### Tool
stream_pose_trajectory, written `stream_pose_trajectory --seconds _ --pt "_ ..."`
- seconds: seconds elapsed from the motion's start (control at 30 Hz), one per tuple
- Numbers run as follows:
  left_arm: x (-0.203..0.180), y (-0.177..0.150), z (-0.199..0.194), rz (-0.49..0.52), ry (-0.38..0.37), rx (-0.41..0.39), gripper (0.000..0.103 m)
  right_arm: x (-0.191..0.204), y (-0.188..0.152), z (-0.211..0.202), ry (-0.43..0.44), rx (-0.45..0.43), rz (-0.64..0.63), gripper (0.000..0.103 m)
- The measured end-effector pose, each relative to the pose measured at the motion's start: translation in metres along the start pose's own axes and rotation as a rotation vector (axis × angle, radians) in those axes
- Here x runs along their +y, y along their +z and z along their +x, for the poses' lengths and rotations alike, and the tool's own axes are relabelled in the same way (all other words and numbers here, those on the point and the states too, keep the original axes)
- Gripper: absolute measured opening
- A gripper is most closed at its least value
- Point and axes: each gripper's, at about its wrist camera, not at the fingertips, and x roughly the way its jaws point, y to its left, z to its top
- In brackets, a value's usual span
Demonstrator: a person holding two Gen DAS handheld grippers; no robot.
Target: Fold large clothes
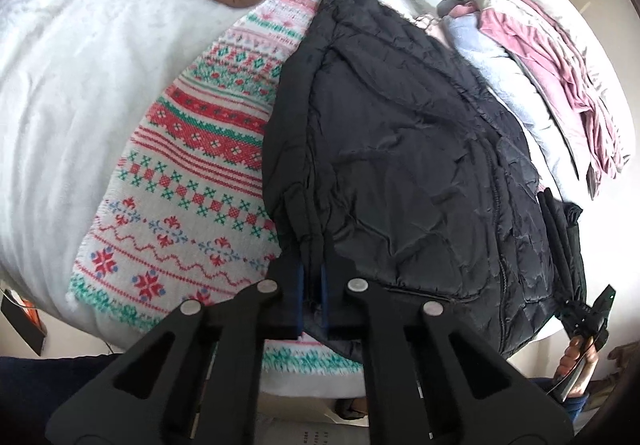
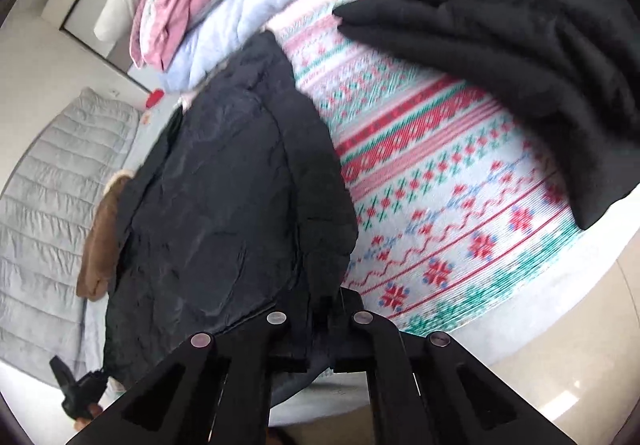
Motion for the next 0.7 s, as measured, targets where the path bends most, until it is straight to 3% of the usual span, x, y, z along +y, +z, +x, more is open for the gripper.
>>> stream_pose_trajectory --seconds 0.13,0.3,0.5,0.63,0.7 --pt "-0.004 -0.012 -0.023 0.031 -0.034 -0.049 0.007 -0.008 -0.001 -0.024 -0.031 -0.093 0.0 0.002" --pt "0.005 -0.021 -0.006 0.031 -0.016 -0.006 0.008 -0.01 -0.003 -0.018 -0.031 -0.057 -0.001 0.004" --pt "0.008 -0.016 0.005 -0.002 -0.043 0.029 0.015 -0.012 -0.003 -0.004 0.048 0.013 0.063 0.019" --pt "0.014 -0.019 0.01 -0.044 -0.081 0.06 0.02 -0.016 -0.007 0.003 0.044 0.049 0.099 0.04" --pt "0.02 -0.022 0.009 -0.071 -0.11 0.062 0.022 -0.018 -0.01 0.005 0.028 0.068 0.108 0.041"
